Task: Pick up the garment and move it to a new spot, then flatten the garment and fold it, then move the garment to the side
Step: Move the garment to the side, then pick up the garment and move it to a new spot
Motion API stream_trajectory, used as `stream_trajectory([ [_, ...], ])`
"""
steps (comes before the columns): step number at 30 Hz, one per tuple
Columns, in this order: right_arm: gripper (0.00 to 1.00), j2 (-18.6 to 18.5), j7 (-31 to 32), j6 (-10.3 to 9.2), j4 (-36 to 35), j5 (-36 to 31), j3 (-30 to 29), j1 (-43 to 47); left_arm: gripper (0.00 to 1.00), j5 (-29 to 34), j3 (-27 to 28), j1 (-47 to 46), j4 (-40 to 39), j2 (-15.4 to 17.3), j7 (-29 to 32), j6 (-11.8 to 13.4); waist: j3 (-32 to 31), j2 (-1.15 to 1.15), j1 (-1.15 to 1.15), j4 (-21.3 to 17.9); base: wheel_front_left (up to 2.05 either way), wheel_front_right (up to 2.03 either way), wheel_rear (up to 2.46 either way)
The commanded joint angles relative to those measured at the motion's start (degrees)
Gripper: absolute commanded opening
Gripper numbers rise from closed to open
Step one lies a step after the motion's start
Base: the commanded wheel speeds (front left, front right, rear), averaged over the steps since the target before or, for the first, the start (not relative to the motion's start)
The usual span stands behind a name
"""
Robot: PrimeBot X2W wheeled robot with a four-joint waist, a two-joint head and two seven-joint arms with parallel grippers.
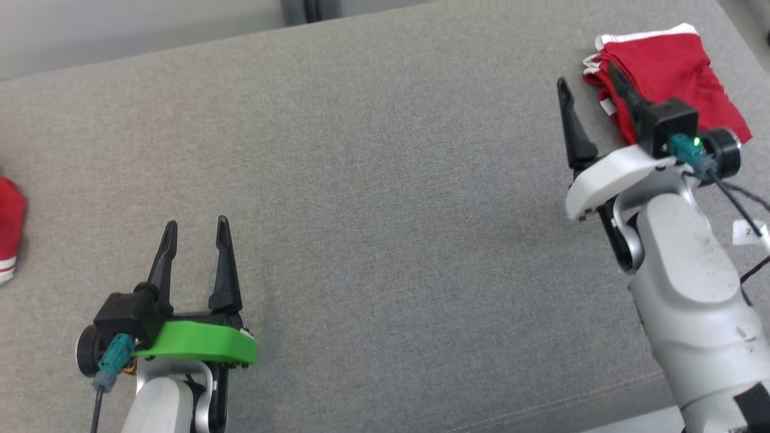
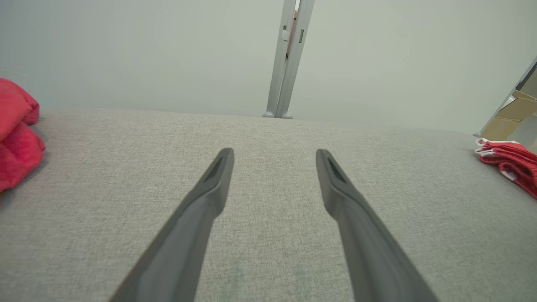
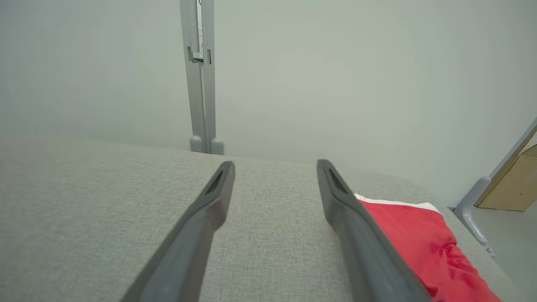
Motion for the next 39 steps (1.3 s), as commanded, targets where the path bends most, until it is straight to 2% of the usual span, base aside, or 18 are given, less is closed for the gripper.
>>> stream_trajectory([
  [1, 1.0, 0.36, -0.16, -0.09, -1.62, 0.59, 0.01, 2.95, 1.0, 0.0, 0.51, 1.48, 0.74, -0.06, -0.37, -0.04, -5.6, 0.0, 0.0, 2.41, 0.0, 0.0, 0.0],
  [16, 1.0, 5.93, -0.17, -0.08, -20.91, -1.57, -3.55, 28.72, 1.0, 1.17, 5.0, 11.02, 1.13, -1.92, -0.42, -1.07, -11.98, 0.0, 0.0, 6.17, 0.0, 0.0, 0.0],
  [21, 1.0, 6.23, -0.17, -0.08, -24.79, 2.08, -3.02, 33.57, 1.0, 1.53, 5.3, 13.15, 0.9, -2.17, -0.42, -0.96, -12.59, 0.0, 0.0, 6.45, 0.0, 0.0, 0.0],
  [39, 1.0, 6.24, -0.17, -0.08, -24.7, 3.23, -2.25, 36.12, 1.0, 2.01, 4.95, 13.31, 1.34, -2.56, -0.43, -1.4, -13.2, 0.0, 0.0, 6.18, 0.0, 0.0, 0.0],
])
